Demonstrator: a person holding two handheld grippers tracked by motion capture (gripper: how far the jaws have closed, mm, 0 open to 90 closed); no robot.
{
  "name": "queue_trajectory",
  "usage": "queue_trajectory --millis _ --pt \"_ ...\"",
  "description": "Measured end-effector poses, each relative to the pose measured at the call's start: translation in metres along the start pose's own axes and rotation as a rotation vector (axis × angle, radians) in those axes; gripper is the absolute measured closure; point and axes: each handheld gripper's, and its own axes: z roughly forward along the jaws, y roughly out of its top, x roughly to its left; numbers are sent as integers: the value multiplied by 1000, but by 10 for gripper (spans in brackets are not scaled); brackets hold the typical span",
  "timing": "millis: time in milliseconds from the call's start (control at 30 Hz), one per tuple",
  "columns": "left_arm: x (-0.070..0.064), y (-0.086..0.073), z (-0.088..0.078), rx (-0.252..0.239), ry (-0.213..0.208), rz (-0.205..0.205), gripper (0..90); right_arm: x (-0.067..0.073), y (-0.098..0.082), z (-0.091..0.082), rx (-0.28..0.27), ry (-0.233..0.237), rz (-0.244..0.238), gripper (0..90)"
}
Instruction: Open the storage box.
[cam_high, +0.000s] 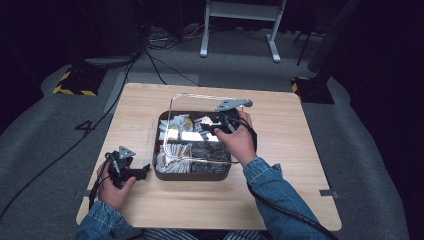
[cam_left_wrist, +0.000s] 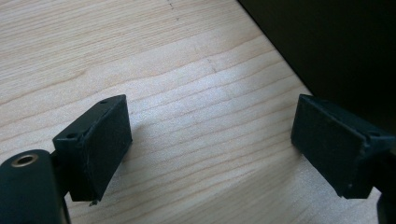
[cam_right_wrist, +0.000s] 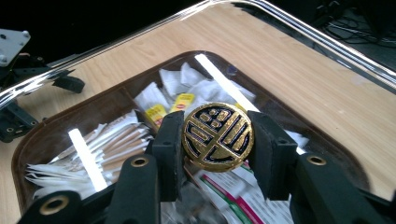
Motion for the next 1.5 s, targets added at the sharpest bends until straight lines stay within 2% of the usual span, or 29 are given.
queue_trajectory --millis 333,400,433,533,667,700,800,867,1300,1500 --pt "0 0 0 0 0 0 125 -34 -14 -47 -9 -92 45 587" --pt "0 0 0 0 0 0 125 -37 -16 -52 -8 -102 50 587" --pt "0 0 0 0 0 0 125 -45 -19 -62 -7 -126 58 587" --pt "0 0 0 0 0 0 125 -51 -22 -70 -10 -141 68 587" --pt "0 0 0 -1 0 -2 125 -66 -32 -91 -19 -181 102 587" --pt "0 0 0 -1 0 -2 125 -66 -32 -91 -19 -181 102 587" --pt "0 0 0 0 0 -2 125 -76 -39 -103 -20 -209 122 587" --pt "0 0 0 0 0 -2 125 -84 -46 -112 -18 -243 138 587" --pt "0 0 0 0 -1 0 125 -119 -81 -138 17 -331 220 587" --pt "0 0 0 0 -1 0 125 -133 -100 -147 1 -374 270 587"
